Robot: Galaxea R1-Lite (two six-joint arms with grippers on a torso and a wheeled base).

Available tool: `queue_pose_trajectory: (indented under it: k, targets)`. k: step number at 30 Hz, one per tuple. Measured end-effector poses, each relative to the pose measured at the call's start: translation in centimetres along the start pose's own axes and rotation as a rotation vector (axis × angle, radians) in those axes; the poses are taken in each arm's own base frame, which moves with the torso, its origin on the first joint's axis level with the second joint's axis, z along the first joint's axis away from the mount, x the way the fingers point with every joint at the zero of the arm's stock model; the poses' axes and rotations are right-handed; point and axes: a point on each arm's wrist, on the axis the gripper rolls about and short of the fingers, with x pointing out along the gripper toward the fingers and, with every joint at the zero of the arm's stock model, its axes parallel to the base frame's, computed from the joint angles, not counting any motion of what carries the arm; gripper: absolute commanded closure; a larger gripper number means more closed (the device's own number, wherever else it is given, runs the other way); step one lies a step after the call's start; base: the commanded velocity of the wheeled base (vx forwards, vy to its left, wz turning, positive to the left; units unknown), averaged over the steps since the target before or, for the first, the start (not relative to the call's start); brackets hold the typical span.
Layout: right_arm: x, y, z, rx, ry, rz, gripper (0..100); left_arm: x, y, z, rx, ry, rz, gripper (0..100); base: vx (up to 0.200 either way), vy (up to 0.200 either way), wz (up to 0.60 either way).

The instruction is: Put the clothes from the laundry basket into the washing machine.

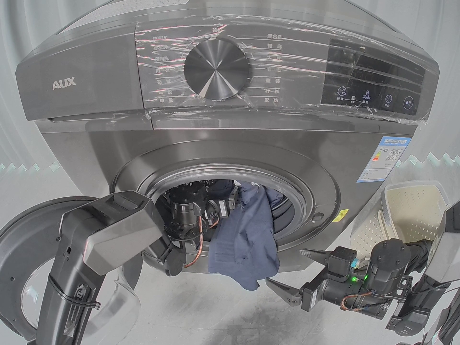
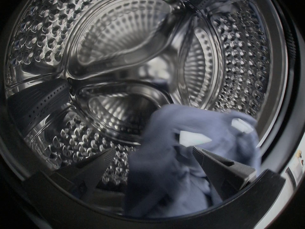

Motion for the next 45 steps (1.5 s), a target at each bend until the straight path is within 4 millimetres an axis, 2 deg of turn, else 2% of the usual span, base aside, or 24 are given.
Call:
queue_pose_trajectory:
  k: [8,14,19,33,34,40,45]
  targets:
    - [0.0,-0.1,0.0,0.001,-0.002,-0.002,0,-4.2,-1.4,0.6,0.027,0.14,-0.109,0,0.0,0.0,0.0]
    - [0.1,-0.1,0.1,0.001,-0.004,-0.003,0,-5.8,-3.4,1.1,0.03,0.166,-0.216,0,0.0,0.0,0.0]
    - [0.1,-0.1,0.1,0.001,-0.004,-0.004,0,-6.1,-4.8,0.6,0.03,0.176,-0.277,0,0.0,0.0,0.0]
    - [0.1,-0.1,0.1,0.002,-0.006,-0.002,0,-4.5,-6.5,-2.5,0.026,0.176,-0.337,0,0.0,0.0,0.0]
    - [0.1,-0.1,0.1,0.002,-0.006,-0.002,0,-4.4,-6.6,-2.7,0.026,0.176,-0.337,100,0.0,0.0,0.0]
    - [0.1,0.0,0.1,0.0,-0.005,0.001,0,-3.4,-6.3,-3.6,0.024,0.163,-0.32,100,0.0,0.0,0.0]
    - [0.2,0.1,0.1,0.0,-0.007,0.005,0,-3.1,-6.0,-3.6,0.018,0.137,-0.314,100,0.0,0.0,0.0]
